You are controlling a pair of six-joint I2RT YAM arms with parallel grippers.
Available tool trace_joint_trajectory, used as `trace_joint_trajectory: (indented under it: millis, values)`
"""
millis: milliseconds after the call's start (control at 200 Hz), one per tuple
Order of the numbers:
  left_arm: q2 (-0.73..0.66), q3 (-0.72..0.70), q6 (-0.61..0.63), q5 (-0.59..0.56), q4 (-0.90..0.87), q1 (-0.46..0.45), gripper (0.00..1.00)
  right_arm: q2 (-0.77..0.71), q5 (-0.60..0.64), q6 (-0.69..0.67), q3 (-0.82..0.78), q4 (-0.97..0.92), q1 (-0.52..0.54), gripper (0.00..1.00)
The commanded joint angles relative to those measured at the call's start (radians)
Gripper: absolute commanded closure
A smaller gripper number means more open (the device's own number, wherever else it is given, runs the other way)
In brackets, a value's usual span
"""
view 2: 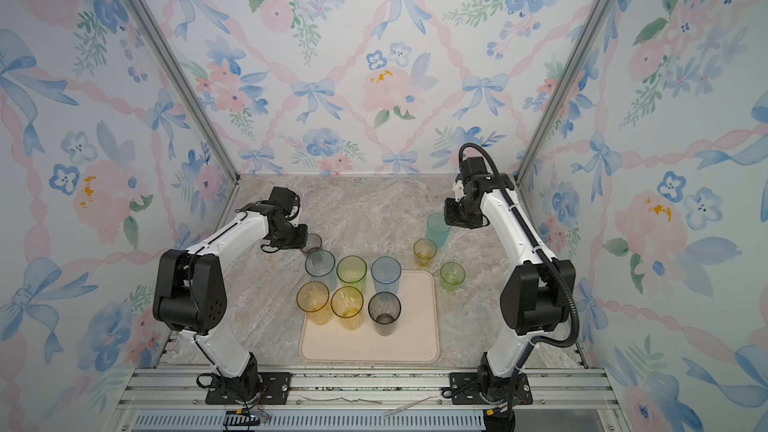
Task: Place the glasses into the tray
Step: Pick up the glass from the middle-left of the table.
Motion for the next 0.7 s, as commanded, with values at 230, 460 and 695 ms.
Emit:
trace_joint_trajectory:
  millis: [230,460,695]
  values:
    - [0.052,0.044,0.023,0.004,-0.021,0.02,0.75,-0.038,-0.003,-0.008,-0.025,0.0,-0.008,0.7]
    - [0.067,0.055,0.031,0.011,-0.02,0.021,0.81,-0.034,0.0,-0.008,-0.022,-0.002,-0.009,0.7]
    - [0.091,0.064,0.04,0.031,-0.02,0.024,0.9,-0.032,0.003,-0.008,-0.026,0.0,-0.01,0.7]
